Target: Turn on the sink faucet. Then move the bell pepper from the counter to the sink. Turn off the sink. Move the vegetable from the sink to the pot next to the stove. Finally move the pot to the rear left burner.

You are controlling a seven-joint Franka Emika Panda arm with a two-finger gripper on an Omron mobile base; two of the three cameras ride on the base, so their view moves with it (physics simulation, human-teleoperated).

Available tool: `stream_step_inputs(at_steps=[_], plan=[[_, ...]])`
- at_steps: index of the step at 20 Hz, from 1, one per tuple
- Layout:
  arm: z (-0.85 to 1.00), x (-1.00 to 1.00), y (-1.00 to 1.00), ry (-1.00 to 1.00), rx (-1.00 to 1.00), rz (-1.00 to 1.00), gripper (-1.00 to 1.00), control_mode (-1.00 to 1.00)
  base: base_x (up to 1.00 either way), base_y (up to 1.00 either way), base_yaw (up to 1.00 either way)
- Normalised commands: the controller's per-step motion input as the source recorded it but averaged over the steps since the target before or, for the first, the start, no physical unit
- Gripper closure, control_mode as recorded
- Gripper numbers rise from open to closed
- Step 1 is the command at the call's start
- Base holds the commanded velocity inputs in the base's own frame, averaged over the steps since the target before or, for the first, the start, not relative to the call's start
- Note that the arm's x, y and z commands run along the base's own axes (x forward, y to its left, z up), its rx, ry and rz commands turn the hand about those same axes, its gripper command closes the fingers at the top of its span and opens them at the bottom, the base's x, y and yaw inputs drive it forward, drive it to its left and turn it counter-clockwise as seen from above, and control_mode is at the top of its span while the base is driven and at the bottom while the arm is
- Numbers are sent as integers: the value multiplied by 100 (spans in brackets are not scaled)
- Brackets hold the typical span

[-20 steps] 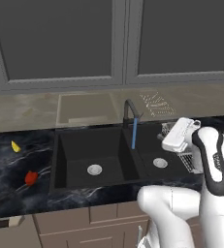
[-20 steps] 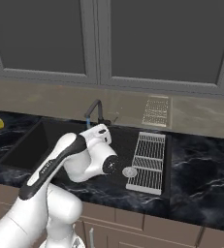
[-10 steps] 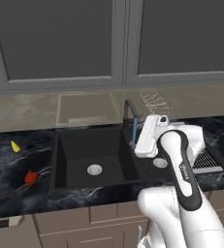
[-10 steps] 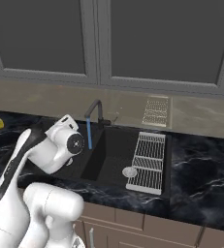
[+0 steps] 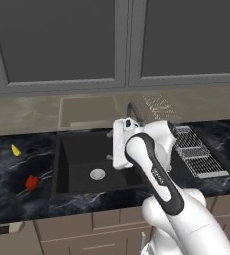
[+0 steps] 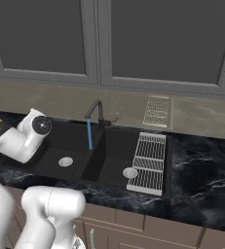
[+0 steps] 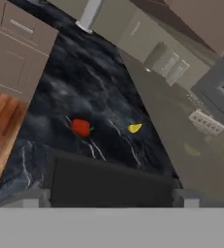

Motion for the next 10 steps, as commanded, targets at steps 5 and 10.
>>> stream_step_inputs(at_steps=[5,10], plan=[[12,0,81,-5,-30,29,-100,-100,0,0,0],[20,7,65,-3,-23,33,-100,-100,0,0,0]])
